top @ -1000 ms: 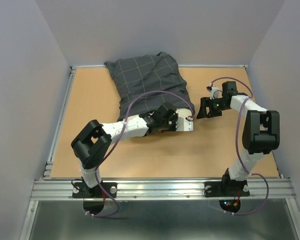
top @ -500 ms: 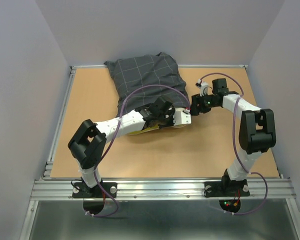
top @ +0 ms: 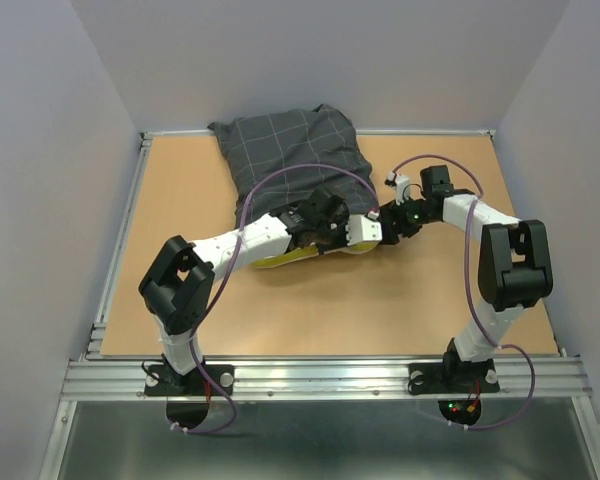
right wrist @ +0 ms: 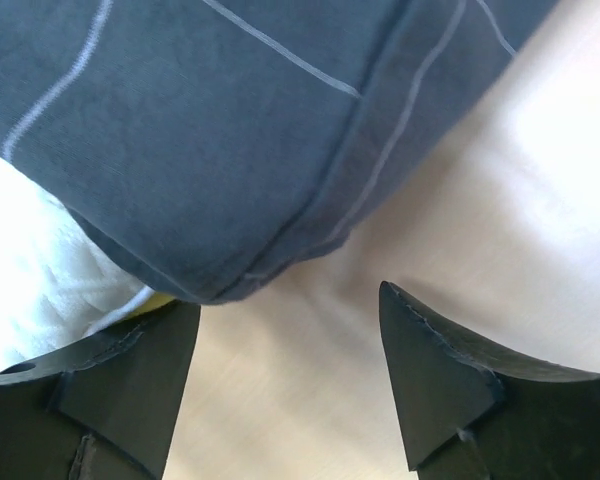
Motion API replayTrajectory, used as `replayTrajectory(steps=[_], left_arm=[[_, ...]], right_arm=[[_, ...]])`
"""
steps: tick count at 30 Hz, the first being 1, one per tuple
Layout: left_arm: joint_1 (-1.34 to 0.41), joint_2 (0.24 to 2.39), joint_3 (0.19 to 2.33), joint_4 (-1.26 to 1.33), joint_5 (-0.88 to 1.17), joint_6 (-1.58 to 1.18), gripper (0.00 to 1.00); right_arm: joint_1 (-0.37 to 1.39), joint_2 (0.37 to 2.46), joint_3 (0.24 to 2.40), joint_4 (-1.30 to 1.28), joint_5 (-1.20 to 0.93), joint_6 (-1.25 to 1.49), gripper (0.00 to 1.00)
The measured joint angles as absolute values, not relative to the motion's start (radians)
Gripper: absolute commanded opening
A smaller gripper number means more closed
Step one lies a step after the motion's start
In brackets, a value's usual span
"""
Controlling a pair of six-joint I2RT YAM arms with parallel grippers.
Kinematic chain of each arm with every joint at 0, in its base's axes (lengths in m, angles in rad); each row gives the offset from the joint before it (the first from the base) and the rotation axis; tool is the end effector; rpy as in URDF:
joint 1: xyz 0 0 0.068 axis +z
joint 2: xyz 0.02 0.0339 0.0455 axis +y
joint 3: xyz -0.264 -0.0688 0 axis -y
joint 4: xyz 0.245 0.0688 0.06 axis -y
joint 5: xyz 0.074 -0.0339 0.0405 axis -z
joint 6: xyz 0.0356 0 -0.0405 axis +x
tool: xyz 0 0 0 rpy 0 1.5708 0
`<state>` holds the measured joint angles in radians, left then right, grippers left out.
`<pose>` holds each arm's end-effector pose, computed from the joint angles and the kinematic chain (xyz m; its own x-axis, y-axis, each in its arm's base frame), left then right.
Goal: Put the pillow into the pillowcase
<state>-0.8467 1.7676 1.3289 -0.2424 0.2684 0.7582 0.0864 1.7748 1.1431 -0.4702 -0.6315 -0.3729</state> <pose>0.2599 -0.3082 0.2544 0.2876 0.6756 -0.6789 0.9103 0.0274 0.4130 0.3499 0.0514 0.1841 -0.7055 -0.3563 -0.6127 -0.6362 0.6994 0.3258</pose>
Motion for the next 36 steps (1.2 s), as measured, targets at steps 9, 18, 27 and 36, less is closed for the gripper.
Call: replayTrajectory(steps=[9, 18, 27, 36], left_arm=[[-0.842, 1.772, 1.346, -0.261, 0.287, 0.755, 0.00], [-0.838, 1.806, 1.389, -0.265, 0.279, 0.686, 0.00], [-0.794, 1.929, 1.539, -0.233, 0.182, 0.420, 0.00], [-0.768, 1.950, 1.552, -0.121, 0.056, 0.168, 0.00]], right_arm=[[0.106, 1.776, 1.144, -0.383, -0.571, -0.323, 0.26], [0.106, 1.738, 1.129, -0.324, -0.631, -0.270, 0.00], [0.106, 1.338, 0.992, -0.455, -0.715, -0.283, 0.01], [0.105, 1.166, 0.986, -0.684, -0.739, -0.292, 0.00]])
